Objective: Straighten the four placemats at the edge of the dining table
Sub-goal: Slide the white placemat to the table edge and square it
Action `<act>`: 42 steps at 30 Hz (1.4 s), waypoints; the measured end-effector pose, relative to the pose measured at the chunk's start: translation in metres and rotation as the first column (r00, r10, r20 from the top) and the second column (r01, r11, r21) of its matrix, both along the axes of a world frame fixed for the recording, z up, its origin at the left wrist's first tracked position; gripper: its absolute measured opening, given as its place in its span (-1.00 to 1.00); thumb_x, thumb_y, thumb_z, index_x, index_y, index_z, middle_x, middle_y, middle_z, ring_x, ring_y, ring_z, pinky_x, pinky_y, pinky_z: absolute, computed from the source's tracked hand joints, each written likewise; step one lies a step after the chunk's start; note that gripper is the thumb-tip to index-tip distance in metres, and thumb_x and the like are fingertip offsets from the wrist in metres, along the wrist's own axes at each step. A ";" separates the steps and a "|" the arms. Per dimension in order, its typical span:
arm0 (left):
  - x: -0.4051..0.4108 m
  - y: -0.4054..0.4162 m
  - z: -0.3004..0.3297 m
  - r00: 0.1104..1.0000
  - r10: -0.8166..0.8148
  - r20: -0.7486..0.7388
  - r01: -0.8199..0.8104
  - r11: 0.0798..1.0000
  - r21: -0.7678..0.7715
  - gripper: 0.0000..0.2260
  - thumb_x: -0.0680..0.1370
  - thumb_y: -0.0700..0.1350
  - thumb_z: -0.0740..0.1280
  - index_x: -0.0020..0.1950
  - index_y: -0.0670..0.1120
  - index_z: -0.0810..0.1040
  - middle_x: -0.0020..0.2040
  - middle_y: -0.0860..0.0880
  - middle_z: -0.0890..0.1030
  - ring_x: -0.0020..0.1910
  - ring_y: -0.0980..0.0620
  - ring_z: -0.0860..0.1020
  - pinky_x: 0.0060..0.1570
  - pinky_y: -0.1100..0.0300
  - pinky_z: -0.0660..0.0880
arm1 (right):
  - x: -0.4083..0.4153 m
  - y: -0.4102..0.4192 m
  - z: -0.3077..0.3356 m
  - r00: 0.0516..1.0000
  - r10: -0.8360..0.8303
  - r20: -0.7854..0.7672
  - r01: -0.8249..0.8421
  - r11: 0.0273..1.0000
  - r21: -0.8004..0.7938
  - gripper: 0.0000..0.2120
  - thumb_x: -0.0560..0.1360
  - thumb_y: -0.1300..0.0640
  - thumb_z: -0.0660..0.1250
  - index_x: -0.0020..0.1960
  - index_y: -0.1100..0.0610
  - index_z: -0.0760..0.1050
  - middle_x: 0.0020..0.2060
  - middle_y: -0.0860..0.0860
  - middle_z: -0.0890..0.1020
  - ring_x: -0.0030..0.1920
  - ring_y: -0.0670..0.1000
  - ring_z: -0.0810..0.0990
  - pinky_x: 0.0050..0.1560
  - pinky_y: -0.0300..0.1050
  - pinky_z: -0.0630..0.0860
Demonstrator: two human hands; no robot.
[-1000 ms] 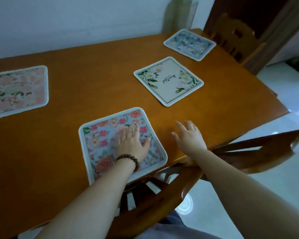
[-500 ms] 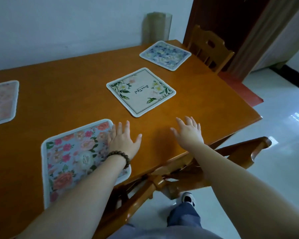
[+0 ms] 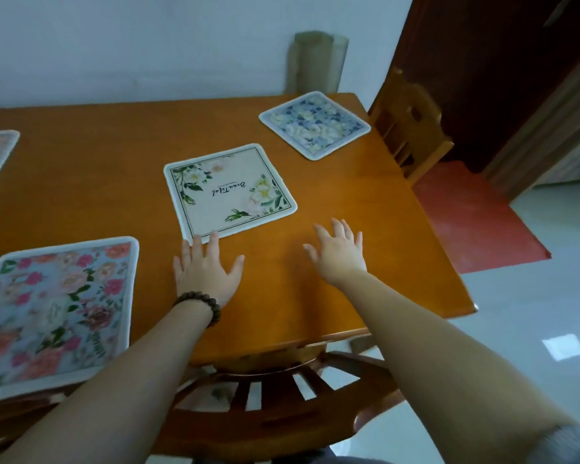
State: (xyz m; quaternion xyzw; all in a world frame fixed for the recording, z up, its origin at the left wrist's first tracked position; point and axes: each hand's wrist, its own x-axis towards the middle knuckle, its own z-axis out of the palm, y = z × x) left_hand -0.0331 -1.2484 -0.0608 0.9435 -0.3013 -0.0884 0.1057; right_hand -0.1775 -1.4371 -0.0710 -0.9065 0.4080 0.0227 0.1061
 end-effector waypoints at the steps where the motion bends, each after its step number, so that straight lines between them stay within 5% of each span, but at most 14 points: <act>1: -0.001 -0.005 0.002 1.000 0.010 0.009 -0.010 1.000 0.005 -0.34 0.55 0.31 0.04 0.56 0.01 0.03 0.56 -0.13 0.04 0.53 -0.14 -0.06 0.46 -0.13 -0.06 | 0.001 -0.007 0.000 1.000 0.013 0.006 -0.013 1.000 0.010 -0.44 0.58 -0.25 -0.01 0.51 -0.04 0.13 0.52 0.15 0.10 0.52 0.17 -0.07 0.43 0.29 -0.11; 14: 0.038 -0.044 -0.016 0.994 0.104 -0.018 -0.102 0.988 0.116 -0.29 0.51 0.36 0.02 0.56 0.06 -0.04 0.56 -0.14 0.00 0.52 -0.17 -0.10 0.45 -0.16 -0.08 | 0.063 -0.059 -0.015 0.986 0.149 0.072 -0.155 0.983 0.096 -0.42 0.58 -0.24 0.03 0.52 -0.03 0.10 0.53 0.17 0.03 0.52 0.19 -0.10 0.44 0.28 -0.09; 31: 0.197 -0.101 -0.108 0.978 0.207 -0.015 -0.199 0.959 0.202 -0.15 0.39 0.52 -0.01 0.55 0.12 -0.12 0.56 -0.20 -0.14 0.52 -0.17 -0.16 0.44 -0.15 -0.14 | 0.225 -0.136 -0.111 0.960 0.269 0.084 -0.277 0.955 0.108 -0.28 0.49 -0.41 0.01 0.54 -0.12 -0.03 0.54 0.11 -0.18 0.51 0.15 -0.25 0.47 0.09 -0.20; 42: 0.175 -0.091 -0.114 0.980 0.171 -0.096 -0.167 0.985 0.053 -0.19 0.40 0.47 0.11 0.55 0.13 0.05 0.56 -0.15 -0.12 0.52 -0.16 -0.16 0.45 -0.06 -0.10 | 0.203 -0.119 -0.116 0.962 0.229 0.149 -0.248 0.961 0.123 -0.29 0.51 -0.39 0.00 0.55 -0.07 0.02 0.55 0.08 -0.09 0.52 0.08 -0.18 0.47 0.02 -0.08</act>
